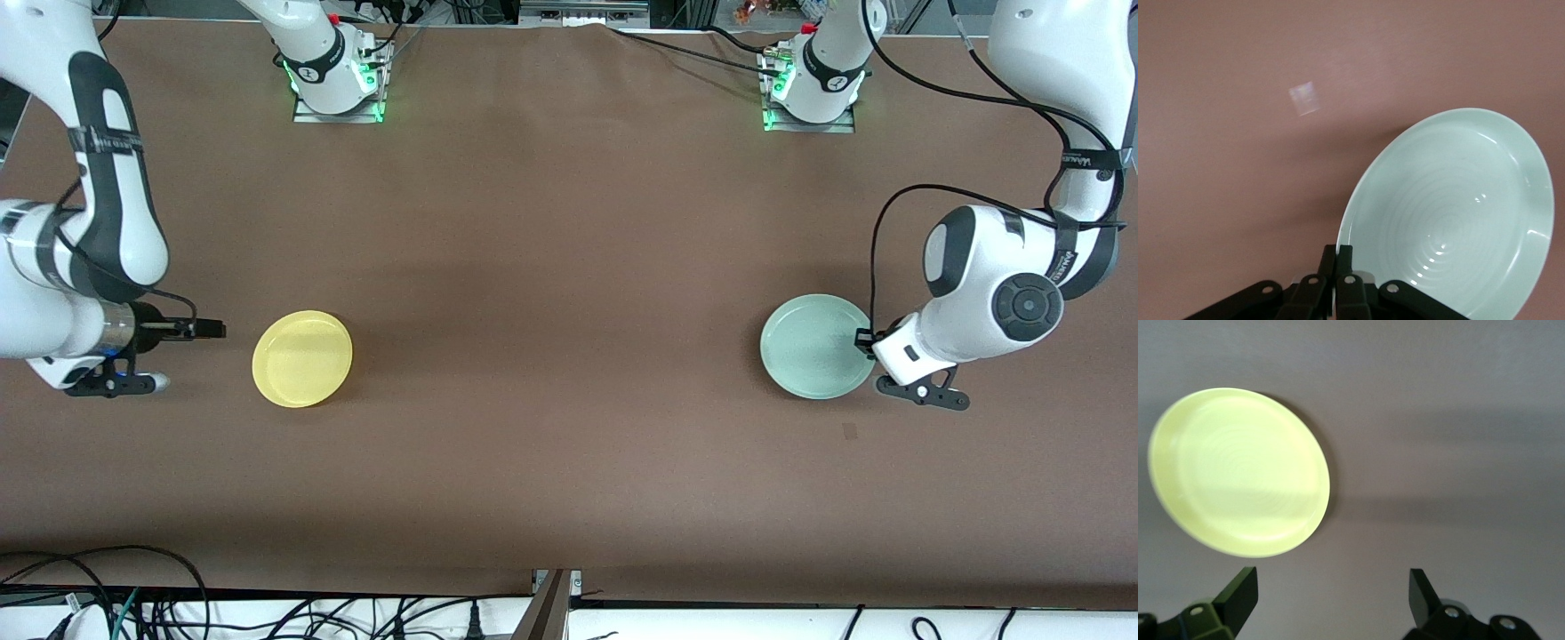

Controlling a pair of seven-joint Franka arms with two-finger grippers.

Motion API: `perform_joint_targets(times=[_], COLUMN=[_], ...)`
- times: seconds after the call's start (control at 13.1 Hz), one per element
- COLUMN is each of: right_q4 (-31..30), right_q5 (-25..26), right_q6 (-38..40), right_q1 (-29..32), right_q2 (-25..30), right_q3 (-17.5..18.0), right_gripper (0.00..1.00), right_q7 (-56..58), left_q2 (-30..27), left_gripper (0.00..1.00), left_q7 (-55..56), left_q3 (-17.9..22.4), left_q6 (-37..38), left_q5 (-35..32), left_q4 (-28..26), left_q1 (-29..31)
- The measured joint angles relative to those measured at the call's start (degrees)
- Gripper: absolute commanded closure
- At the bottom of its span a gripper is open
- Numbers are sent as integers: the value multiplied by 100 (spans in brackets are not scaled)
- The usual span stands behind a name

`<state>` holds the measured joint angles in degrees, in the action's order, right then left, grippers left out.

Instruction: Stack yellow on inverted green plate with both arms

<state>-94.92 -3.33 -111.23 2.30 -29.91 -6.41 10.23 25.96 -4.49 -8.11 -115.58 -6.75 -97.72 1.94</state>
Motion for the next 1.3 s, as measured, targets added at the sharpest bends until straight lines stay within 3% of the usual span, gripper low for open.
perform_joint_targets(times=[0.15,0.61,0.92,1.15,1.3], right_q4=[-132,-818,-1248,-1279,-1293], right_q5=[-46,-110,-361,-764,-987], right_q6=[-149,-1489,-2010,-2014,-2093], right_q1=[61,74,74,74,75], right_q2=[-91,-265,-286,-294,-356], right_q3=[-2,5,20,22,22], right_gripper=[0,0,0,0,0], right_q7=[0,0,5,104,295], left_q2=[2,291,1057,1568,1750], left_gripper=[100,100,100,100,100], left_q7=[335,2733,3771,4265,4302], left_q3=[-4,-26,21,452,636], left_q6=[344,2281,3182,3435,3220], left_q5=[-155,-2020,-3820,-4365,-4829], left_q4=[265,1360,2137,2489,2565], left_q1=[-399,-2521,-4179,-5320,-5568])
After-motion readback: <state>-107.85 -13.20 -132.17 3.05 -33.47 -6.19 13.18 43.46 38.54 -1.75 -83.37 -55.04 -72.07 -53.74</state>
